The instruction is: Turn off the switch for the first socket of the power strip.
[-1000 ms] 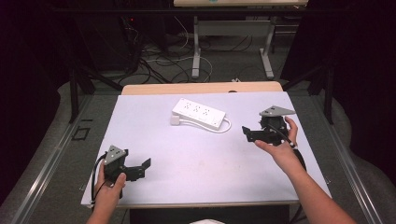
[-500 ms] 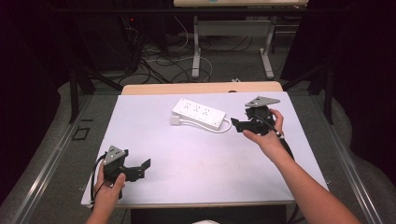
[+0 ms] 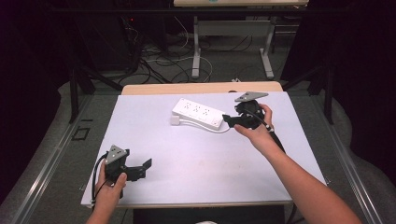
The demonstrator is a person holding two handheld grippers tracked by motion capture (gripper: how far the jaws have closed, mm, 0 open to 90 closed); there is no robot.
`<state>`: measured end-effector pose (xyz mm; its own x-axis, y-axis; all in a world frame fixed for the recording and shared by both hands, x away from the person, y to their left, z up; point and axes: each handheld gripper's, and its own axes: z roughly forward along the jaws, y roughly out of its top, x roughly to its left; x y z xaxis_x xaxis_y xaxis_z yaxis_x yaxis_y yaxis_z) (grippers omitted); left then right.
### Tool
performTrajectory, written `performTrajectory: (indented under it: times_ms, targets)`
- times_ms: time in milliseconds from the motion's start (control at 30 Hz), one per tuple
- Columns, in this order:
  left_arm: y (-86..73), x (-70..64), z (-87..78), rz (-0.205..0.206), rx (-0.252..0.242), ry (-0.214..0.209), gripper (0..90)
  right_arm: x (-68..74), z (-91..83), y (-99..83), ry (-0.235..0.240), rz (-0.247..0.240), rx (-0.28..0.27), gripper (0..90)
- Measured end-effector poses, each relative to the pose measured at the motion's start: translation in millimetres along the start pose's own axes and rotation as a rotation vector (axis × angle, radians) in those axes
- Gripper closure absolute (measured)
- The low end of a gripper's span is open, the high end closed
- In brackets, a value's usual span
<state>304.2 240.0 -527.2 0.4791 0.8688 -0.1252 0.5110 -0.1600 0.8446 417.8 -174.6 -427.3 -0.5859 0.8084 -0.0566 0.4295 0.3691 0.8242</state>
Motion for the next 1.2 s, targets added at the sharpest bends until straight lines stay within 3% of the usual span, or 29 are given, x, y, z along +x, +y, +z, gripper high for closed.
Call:
performTrajectory:
  times_ms: [233,367,600,933,1200]
  targets:
    - [-0.3,0.0,0.7,-0.002,-0.01,0.006,0.2,0.2,12.0,7.7,0.026,0.028,-0.002,41.1]
    - [0.1,0.3,0.2,-0.002,-0.005,0.001,0.2,0.8,20.1,13.8,0.026,0.011,0.008,42.3]
    - [0.1,0.4,1.2,-0.005,-0.009,0.004,0.2,2.7,30.0,21.8,0.028,0.023,0.016,45.2]
    - [0.2,0.5,0.1,0.0,-0.004,0.002,0.2,8.2,48.8,32.5,0.051,-0.01,0.041,48.7]
    - [-1.9,2.3,-4.5,-0.005,-0.01,0.017,0.2,20.9,73.1,43.9,0.054,-0.044,0.071,50.8]
